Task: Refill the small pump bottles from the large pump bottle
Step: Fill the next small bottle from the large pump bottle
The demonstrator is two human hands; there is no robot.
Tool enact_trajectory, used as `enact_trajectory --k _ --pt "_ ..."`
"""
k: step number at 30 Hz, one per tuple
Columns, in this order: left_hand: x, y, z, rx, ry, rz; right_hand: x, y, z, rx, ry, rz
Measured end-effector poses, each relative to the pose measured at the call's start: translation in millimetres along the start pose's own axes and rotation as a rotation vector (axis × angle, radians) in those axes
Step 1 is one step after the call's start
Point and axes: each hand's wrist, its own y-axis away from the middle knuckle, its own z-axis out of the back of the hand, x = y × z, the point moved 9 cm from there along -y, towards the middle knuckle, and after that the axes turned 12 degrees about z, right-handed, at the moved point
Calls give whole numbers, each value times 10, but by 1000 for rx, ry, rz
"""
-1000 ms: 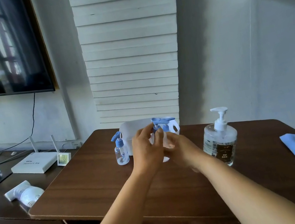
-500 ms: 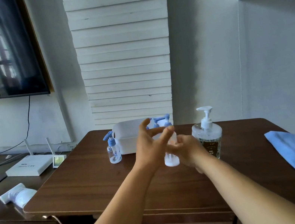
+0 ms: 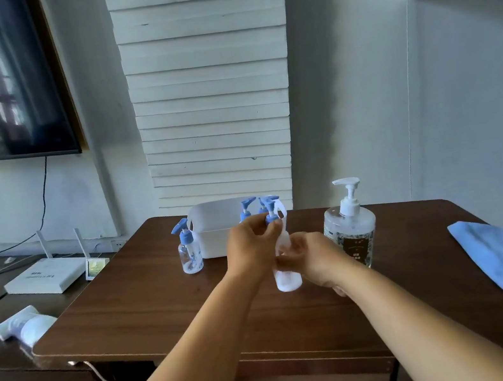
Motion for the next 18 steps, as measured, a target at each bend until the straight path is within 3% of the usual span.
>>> enact_trajectory --k 2,8,11,14,18 --pt "-89 9 30 -16 126 -57 -52 -41 13 -12 45 -13" --pt "-440 -27 446 -275 442 -236 -209 -20 152 -176 13 -75" --pt "-493 -87 367 -286 -17 -253 -195 -24 229 -280 -20 -51" --pt "-152 -247 105 -147 -443 -192 -155 -55 245 -305 -27 -28" --pt "384 -375 -126 -1 -603 -33 -149 -63 260 -312 -32 -28"
